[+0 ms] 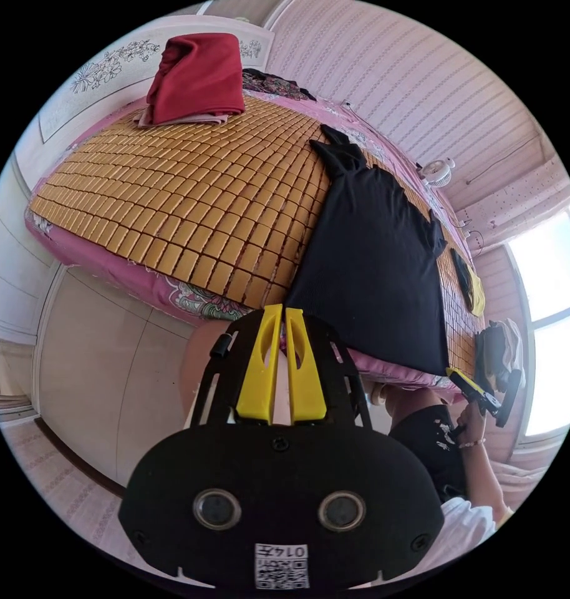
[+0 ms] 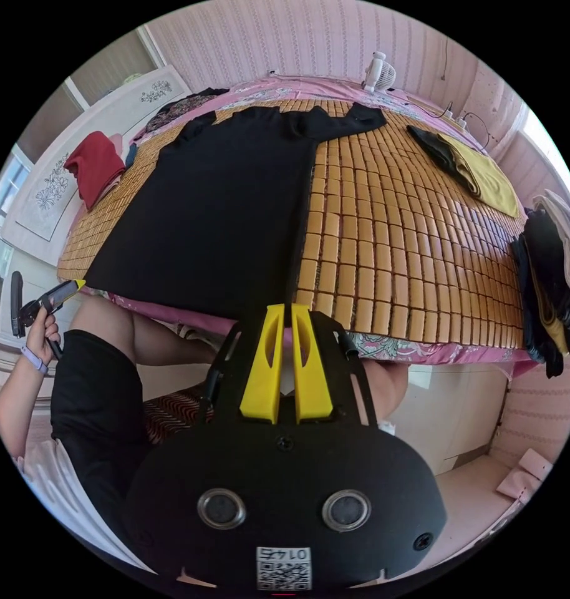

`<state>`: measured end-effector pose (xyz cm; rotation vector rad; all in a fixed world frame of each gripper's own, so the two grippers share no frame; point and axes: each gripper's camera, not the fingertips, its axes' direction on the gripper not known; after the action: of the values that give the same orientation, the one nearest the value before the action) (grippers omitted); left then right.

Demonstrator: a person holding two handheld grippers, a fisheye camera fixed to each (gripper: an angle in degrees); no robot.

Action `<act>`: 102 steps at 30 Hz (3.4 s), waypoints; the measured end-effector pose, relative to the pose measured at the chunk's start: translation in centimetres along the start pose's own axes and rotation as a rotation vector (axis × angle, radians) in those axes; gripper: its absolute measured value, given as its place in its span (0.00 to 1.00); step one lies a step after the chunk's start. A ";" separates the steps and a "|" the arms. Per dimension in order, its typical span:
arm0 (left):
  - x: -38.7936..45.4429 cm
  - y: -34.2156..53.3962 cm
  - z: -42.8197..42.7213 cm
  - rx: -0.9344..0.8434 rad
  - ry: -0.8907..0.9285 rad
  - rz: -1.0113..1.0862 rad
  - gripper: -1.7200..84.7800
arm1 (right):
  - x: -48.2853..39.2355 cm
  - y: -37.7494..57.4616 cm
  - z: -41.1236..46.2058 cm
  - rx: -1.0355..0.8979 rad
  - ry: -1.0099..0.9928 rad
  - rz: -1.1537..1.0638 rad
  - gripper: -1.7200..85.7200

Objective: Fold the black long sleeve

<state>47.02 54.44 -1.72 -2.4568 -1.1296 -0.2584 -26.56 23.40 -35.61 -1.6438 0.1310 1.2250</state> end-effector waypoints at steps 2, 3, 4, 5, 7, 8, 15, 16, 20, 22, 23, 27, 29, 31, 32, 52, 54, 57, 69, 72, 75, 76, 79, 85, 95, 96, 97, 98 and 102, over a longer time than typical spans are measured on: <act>0.2 1.0 -0.4 0.005 0.011 -0.012 0.01 | -0.9 0.6 -0.5 0.005 0.010 -0.014 0.03; 0.2 1.2 -0.5 0.006 0.015 -0.018 0.01 | -1.2 0.7 -0.6 0.005 0.013 -0.020 0.03; 0.2 1.7 -0.6 0.008 0.024 -0.032 0.01 | -1.7 1.0 -0.8 0.002 0.024 -0.033 0.03; 0.2 2.2 -0.9 0.014 0.033 -0.048 0.01 | -2.3 1.4 -0.9 -0.003 0.035 -0.045 0.02; 0.3 3.2 -1.5 0.040 0.039 -0.065 0.01 | -3.1 1.8 -1.2 -0.011 0.063 -0.054 0.02; 0.8 3.8 -2.1 0.067 0.036 -0.051 0.01 | -3.5 2.2 -1.4 -0.012 0.095 -0.044 0.02; 4.1 7.1 -4.8 0.179 -0.034 0.059 0.01 | -5.5 4.2 -4.0 0.088 0.075 -0.044 0.01; 4.4 7.6 -5.1 0.188 -0.029 0.076 0.01 | -6.0 4.5 -4.2 0.088 0.082 -0.055 0.01; 5.6 9.0 -6.3 0.226 0.001 0.119 0.01 | -8.0 5.7 -5.1 0.108 0.131 -0.103 0.01; 6.3 9.7 -6.9 0.248 0.012 0.151 0.01 | -8.8 6.5 -5.8 0.138 0.157 -0.117 0.01; 7.0 10.1 -7.3 0.265 0.013 0.176 0.01 | -9.2 7.1 -6.4 0.168 0.174 -0.127 0.01; 9.1 11.3 -8.2 0.311 0.007 0.263 0.01 | -10.1 8.9 -7.9 0.250 0.243 -0.132 0.01; 10.5 11.5 -8.7 0.324 -0.012 0.308 0.01 | -10.0 10.1 -8.8 0.290 0.260 -0.134 0.01; 11.6 11.5 -8.9 0.327 -0.039 0.346 0.01 | -9.7 10.8 -9.3 0.304 0.281 -0.131 0.01; 12.2 11.4 -8.9 0.328 -0.050 0.364 0.01 | -9.3 11.2 -9.6 0.309 0.301 -0.124 0.01; 30.8 -7.9 7.8 0.150 0.132 0.710 0.05 | 3.7 -4.7 -0.4 0.510 0.104 -0.008 0.10; 32.1 -9.7 9.2 0.120 0.164 0.706 0.06 | 4.4 -7.1 0.9 0.501 0.071 0.018 0.10; 34.1 -12.3 10.7 0.062 0.193 0.696 0.07 | 5.5 -9.4 2.0 0.439 0.046 0.053 0.11; 44.2 -24.7 15.5 -0.009 0.260 0.639 0.09 | 16.3 -22.4 1.1 0.268 0.118 -0.052 0.13; 47.7 -27.2 18.3 -0.024 0.252 0.637 0.09 | 20.9 -29.4 4.1 0.258 0.188 0.002 0.15; 50.6 -29.2 20.5 -0.036 0.220 0.642 0.09 | 24.6 -35.5 7.6 0.241 0.212 0.056 0.15; 51.6 -29.8 21.5 -0.051 0.198 0.654 0.09 | 25.9 -37.4 8.9 0.231 0.204 0.089 0.15; 53.4 -30.9 23.7 -0.105 0.154 0.676 0.09 | 28.7 -40.1 12.0 0.152 0.150 0.197 0.12; 54.5 -32.0 25.1 -0.122 0.159 0.716 0.07 | 29.5 -39.8 13.4 0.119 0.105 0.093 0.02; 56.2 -35.1 24.9 -0.183 0.166 0.680 0.08 | 31.7 -28.5 0.2 0.249 -0.116 0.043 0.02; 56.3 -35.3 24.9 -0.193 0.170 0.672 0.08 | 31.4 -27.4 -1.2 0.242 -0.119 0.031 0.02; 56.4 -35.6 24.7 -0.207 0.188 0.662 0.08 | 30.8 -25.4 -3.6 0.225 -0.099 0.008 0.02; 56.6 -36.0 24.3 -0.210 0.212 0.664 0.09 | 30.6 -23.8 -5.4 0.203 -0.045 0.010 0.02; 57.8 -36.7 22.3 -0.174 0.233 0.728 0.09 | 33.3 -20.9 -7.5 0.179 0.068 0.173 0.04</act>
<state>56.77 124.98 8.68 -2.7081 -0.0847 -0.4081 6.60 42.40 -47.55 -1.5424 0.4208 1.2488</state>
